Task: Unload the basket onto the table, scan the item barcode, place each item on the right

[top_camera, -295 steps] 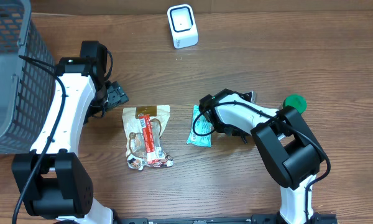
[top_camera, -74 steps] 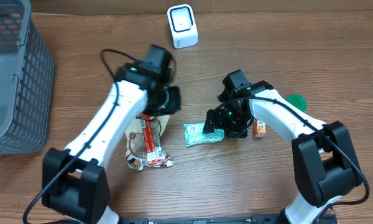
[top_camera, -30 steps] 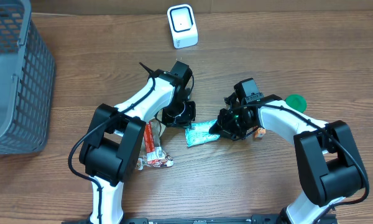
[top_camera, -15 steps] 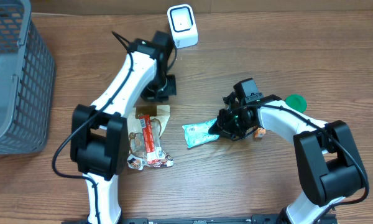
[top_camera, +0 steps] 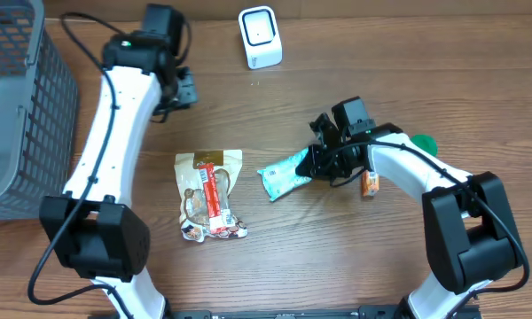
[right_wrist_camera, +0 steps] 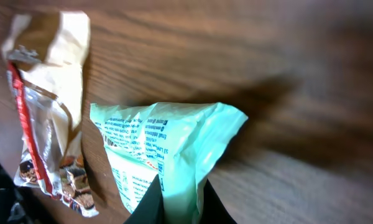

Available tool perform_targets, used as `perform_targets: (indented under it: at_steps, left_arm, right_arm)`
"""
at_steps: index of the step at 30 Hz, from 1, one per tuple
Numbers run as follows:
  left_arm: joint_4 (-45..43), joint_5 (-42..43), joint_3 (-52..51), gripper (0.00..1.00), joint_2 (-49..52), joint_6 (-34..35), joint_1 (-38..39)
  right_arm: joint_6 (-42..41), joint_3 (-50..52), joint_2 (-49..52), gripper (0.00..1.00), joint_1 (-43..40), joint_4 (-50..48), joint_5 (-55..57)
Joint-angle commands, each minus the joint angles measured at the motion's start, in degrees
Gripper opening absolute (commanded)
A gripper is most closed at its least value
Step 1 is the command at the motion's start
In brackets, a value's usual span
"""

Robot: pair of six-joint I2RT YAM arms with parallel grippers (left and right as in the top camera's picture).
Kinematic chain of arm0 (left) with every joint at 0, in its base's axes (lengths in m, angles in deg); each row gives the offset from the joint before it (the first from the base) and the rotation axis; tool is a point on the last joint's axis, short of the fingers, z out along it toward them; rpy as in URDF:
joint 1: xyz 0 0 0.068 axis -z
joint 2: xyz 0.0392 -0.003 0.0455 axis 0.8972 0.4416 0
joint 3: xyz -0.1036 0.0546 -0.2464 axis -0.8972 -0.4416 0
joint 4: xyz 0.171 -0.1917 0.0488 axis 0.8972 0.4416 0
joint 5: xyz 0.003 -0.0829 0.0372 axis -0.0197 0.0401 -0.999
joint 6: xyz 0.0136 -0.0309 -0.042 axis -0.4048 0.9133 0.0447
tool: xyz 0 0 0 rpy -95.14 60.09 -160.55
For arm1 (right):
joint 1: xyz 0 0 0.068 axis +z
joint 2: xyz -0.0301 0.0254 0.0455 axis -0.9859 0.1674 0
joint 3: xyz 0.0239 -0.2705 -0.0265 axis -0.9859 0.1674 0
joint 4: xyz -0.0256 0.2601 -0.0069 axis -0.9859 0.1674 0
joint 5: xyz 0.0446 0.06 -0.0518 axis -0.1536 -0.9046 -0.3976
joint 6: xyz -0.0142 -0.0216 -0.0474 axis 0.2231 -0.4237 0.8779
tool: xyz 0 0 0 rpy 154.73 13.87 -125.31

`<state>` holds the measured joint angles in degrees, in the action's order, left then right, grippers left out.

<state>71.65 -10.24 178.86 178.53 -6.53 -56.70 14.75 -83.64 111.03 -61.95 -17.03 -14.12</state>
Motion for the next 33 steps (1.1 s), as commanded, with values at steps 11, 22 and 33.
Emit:
perform_targets:
  at_steps: [11, 22, 33]
  left_arm:
    - [0.1, -1.6, 0.6, 1.0, -0.2, -0.5, -6.7]
    - [0.1, -1.6, 0.6, 1.0, -0.2, -0.5, -6.7]
    - [0.1, -1.6, 0.6, 1.0, -0.2, -0.5, -6.7]
  right_arm:
    - [10.0, -32.0, -0.8, 0.04, 0.3, 19.8, 17.9]
    - [21.3, -62.8, -0.8, 0.04, 0.9, 27.2, 27.6]
    - [36.9, -61.5, 3.1, 0.04, 4.5, 14.1, 38.6]
